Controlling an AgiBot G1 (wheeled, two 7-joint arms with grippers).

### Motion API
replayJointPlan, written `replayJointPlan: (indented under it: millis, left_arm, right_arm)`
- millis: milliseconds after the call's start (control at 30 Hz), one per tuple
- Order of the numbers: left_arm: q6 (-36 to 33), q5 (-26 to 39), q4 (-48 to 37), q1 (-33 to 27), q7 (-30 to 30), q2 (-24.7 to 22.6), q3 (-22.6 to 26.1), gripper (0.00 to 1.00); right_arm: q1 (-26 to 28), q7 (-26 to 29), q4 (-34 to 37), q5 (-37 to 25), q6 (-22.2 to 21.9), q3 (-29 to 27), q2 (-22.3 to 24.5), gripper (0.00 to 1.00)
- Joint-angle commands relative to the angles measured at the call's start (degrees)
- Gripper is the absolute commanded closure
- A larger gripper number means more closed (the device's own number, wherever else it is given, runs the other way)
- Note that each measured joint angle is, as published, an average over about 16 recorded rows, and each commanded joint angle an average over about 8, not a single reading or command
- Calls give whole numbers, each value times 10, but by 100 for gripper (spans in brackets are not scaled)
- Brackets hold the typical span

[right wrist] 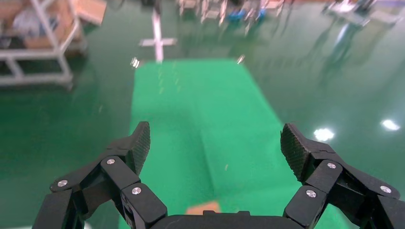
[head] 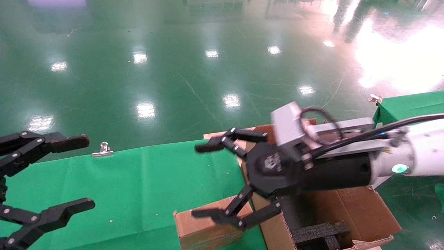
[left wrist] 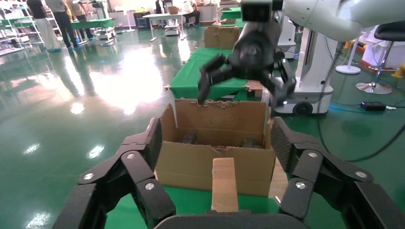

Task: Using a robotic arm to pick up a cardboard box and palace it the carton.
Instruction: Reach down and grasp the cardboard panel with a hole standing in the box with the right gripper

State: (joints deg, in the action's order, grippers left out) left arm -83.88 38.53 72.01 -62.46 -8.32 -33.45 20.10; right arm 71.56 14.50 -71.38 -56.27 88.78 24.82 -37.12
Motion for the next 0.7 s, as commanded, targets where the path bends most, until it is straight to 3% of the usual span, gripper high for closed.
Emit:
replayJointPlan:
  millis: [33, 333, 700]
  left_arm:
    - [0, 0, 0, 0, 0, 0, 0, 100]
    - [0, 0, 0, 0, 0, 0, 0, 100]
    - [0, 0, 0, 0, 0, 0, 0, 100]
  right_arm:
    - [25, 9, 4, -33, 12, 19, -8, 0]
    - [112, -25, 79, -137, 21, 134, -72, 0]
    - [186, -110, 197, -181, 23, 264, -136, 0]
